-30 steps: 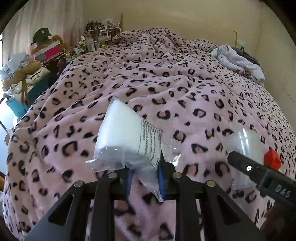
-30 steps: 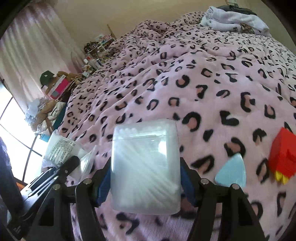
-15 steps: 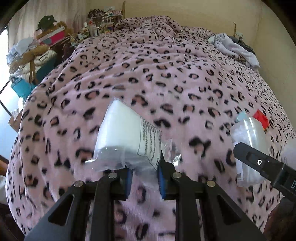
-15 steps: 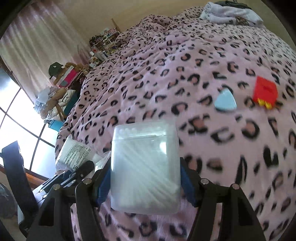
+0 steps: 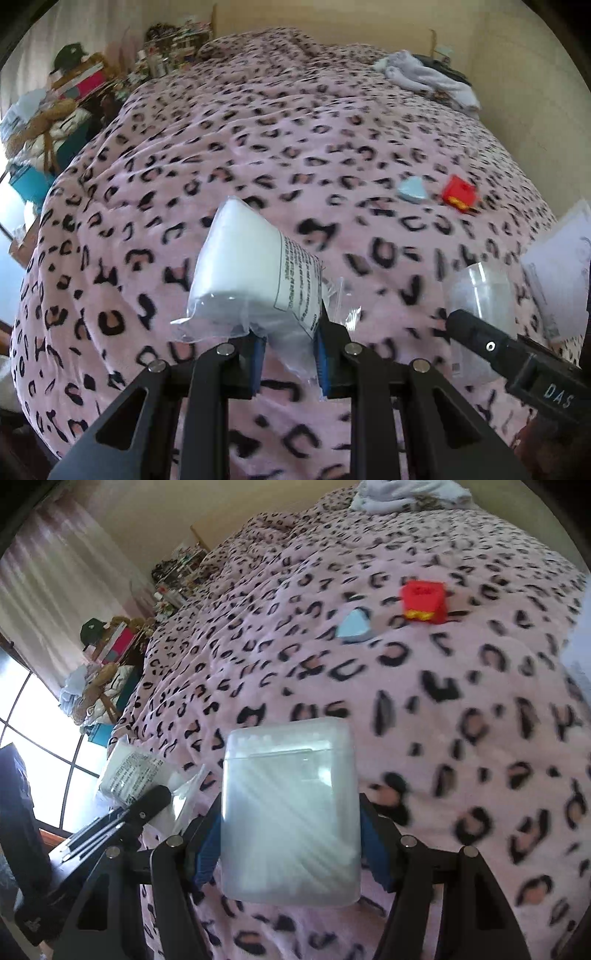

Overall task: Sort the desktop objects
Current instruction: 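Lift the white packet and clear box off the bed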

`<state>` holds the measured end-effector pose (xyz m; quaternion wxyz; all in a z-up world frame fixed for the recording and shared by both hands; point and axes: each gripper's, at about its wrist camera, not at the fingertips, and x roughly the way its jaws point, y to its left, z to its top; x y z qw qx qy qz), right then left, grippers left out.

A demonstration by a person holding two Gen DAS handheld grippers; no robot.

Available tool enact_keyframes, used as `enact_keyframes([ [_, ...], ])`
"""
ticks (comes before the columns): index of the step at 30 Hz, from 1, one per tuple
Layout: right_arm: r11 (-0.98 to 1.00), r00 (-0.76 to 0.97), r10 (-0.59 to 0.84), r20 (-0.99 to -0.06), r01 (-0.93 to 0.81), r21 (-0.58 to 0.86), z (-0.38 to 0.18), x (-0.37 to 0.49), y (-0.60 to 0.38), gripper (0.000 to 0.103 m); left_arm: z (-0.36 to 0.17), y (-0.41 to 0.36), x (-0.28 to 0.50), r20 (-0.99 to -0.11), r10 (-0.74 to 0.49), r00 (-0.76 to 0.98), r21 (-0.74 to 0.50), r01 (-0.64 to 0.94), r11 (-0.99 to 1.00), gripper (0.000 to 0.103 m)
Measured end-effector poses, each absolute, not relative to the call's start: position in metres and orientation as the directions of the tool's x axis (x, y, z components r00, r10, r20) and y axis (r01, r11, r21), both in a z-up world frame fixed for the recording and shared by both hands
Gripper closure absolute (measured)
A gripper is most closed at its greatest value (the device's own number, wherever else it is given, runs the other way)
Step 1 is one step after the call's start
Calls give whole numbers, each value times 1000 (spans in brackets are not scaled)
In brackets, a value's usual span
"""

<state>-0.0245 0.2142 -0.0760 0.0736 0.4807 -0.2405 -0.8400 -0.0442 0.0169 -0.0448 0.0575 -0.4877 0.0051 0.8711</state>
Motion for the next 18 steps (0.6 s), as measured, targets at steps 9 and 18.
enact_keyframes([
  [9, -873, -604, -277, -747, -166, 458, -41, 15, 276, 36, -10, 90, -25, -823, 176, -540, -64, -219, -974, 80],
  [18, -870, -663, -200, -722, -219, 442, -11, 46, 330, 36, 15, 156, -14, -802, 259, -538, -90, -320, -943, 80],
])
